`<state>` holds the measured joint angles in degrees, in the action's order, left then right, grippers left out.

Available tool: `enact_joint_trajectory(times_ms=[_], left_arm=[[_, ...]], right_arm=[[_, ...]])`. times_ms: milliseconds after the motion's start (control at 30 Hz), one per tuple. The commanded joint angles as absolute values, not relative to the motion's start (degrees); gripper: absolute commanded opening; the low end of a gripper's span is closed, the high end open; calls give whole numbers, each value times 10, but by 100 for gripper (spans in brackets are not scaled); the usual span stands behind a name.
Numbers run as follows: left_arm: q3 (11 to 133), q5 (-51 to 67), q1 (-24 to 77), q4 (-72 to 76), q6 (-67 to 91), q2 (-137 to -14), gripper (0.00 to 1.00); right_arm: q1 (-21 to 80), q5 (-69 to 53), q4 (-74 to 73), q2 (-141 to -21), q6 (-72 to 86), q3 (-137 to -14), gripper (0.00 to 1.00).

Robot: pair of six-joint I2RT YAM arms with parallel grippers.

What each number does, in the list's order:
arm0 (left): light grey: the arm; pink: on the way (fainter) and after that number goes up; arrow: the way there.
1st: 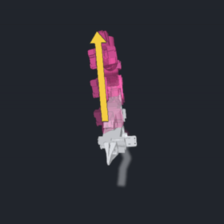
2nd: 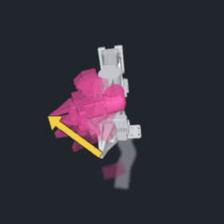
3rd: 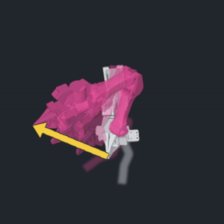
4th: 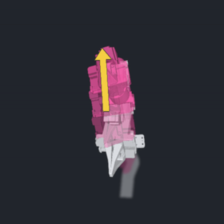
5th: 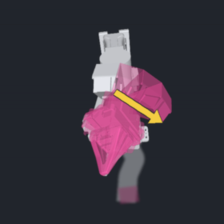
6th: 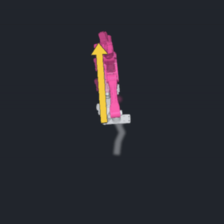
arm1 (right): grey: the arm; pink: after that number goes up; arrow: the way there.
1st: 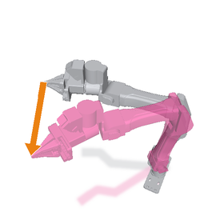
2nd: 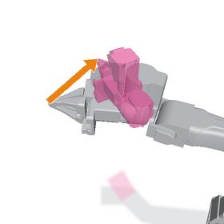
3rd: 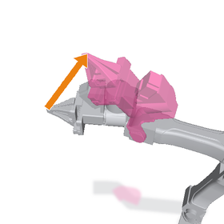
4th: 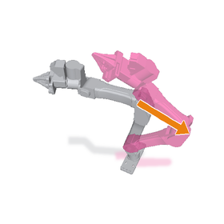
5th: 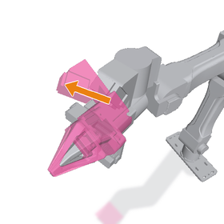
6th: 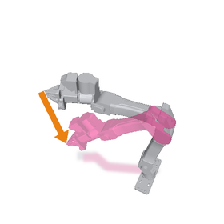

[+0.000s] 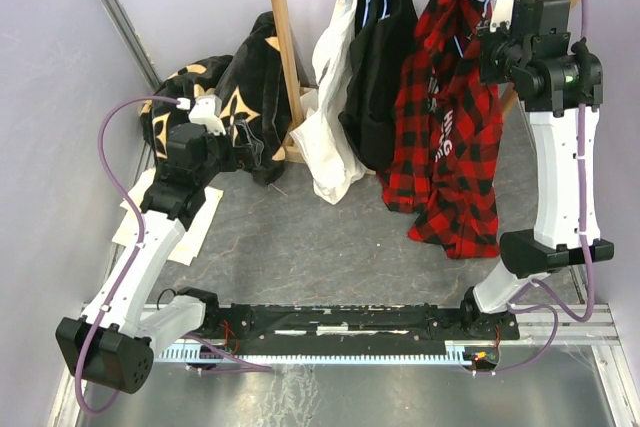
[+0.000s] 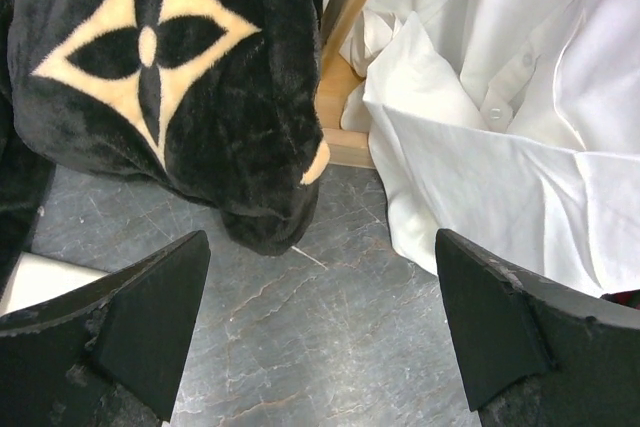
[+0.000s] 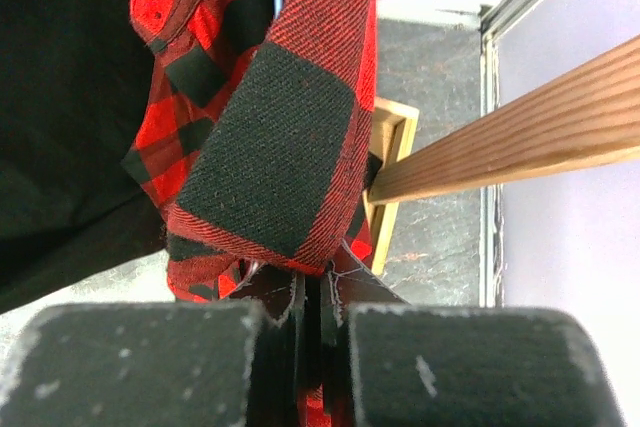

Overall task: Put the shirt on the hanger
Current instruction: Place the hanger on the clothesline.

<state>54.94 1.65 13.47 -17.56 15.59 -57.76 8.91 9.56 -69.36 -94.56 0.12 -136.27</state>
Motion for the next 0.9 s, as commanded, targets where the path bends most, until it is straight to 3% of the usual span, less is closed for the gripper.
enact_joint_trajectory(times_ms=[0, 167, 433, 467, 500, 533, 600, 867], left_arm=[[540, 23, 135, -177, 149, -559, 99], [529, 25, 135, -180, 150, -551, 99], [527, 26, 135, -195, 148, -537, 99], [527, 26, 135, -196, 149, -533, 99], [527, 28, 135, -197, 151, -531, 99], [527, 30, 135, -199, 152, -529, 99], [527, 36, 135, -203, 156, -525, 99], [517, 36, 135, -231, 160, -506, 99]], right_arm=[[70, 78, -670, -945, 32, -1334, 2], [66, 69, -641, -888, 44, -1218, 9], [66, 31, -630, -777, 18, -1144, 50], [66, 29, -626, -756, 13, -1134, 57], [65, 27, -618, -734, 10, -1120, 81], [66, 24, -610, -709, 8, -1103, 94], [66, 23, -589, -659, 9, -1063, 99], [66, 46, -528, -461, 71, -864, 99]])
